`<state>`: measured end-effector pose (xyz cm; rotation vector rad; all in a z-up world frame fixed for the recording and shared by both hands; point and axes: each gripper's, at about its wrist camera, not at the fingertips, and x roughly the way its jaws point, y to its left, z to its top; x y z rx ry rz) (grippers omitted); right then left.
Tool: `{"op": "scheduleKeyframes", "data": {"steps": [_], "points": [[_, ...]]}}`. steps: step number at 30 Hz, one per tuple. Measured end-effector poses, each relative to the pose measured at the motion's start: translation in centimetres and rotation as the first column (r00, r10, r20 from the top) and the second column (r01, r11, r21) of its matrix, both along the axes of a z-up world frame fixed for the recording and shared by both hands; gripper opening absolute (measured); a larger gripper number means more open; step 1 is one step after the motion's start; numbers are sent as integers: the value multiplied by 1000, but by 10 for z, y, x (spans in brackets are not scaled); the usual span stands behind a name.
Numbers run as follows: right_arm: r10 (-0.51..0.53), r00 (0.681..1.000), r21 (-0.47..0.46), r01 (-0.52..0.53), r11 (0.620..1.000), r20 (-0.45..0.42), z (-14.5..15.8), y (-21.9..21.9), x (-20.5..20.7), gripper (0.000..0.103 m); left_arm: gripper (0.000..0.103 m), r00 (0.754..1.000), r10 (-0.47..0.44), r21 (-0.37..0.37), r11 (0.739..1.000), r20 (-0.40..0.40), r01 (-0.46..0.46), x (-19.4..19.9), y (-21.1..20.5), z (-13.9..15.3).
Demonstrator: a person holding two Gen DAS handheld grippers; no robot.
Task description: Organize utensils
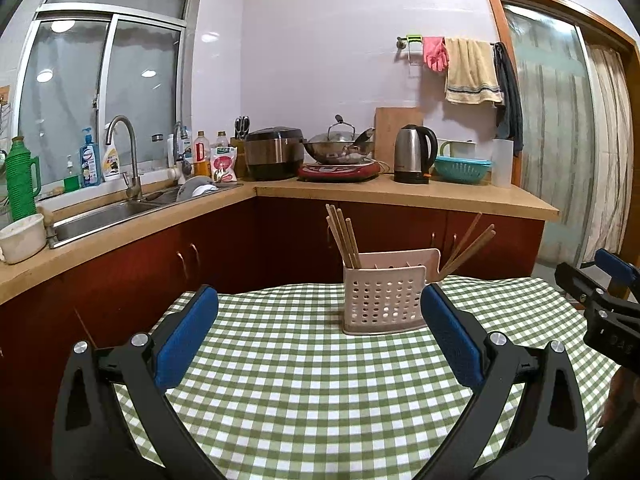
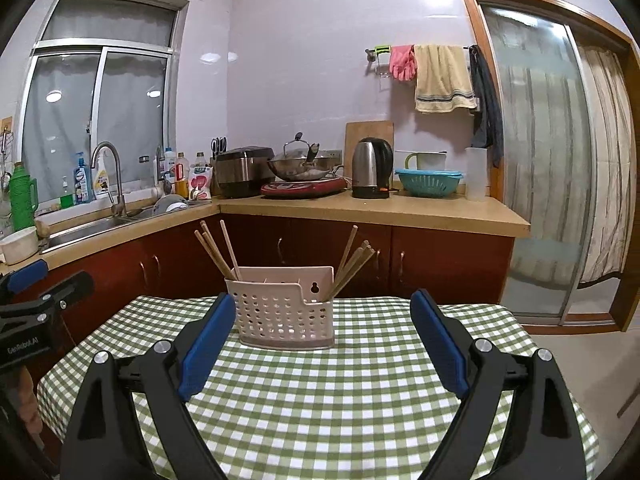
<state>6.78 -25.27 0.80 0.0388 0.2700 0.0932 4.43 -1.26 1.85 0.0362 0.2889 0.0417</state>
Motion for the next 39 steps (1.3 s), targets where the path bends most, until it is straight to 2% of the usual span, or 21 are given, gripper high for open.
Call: {"op": "scheduleKeyframes", "data": {"steps": [16, 39], "points": [[-8, 1000, -8, 9, 1000, 25, 7, -5, -26, 86, 99, 1000, -13, -6, 1000, 17, 13, -31, -1, 2], [-12, 1000, -8, 12, 1000, 26, 9, -6, -30, 86, 99, 1000, -17, -15, 1000, 15, 18, -37, -8, 3]]}}
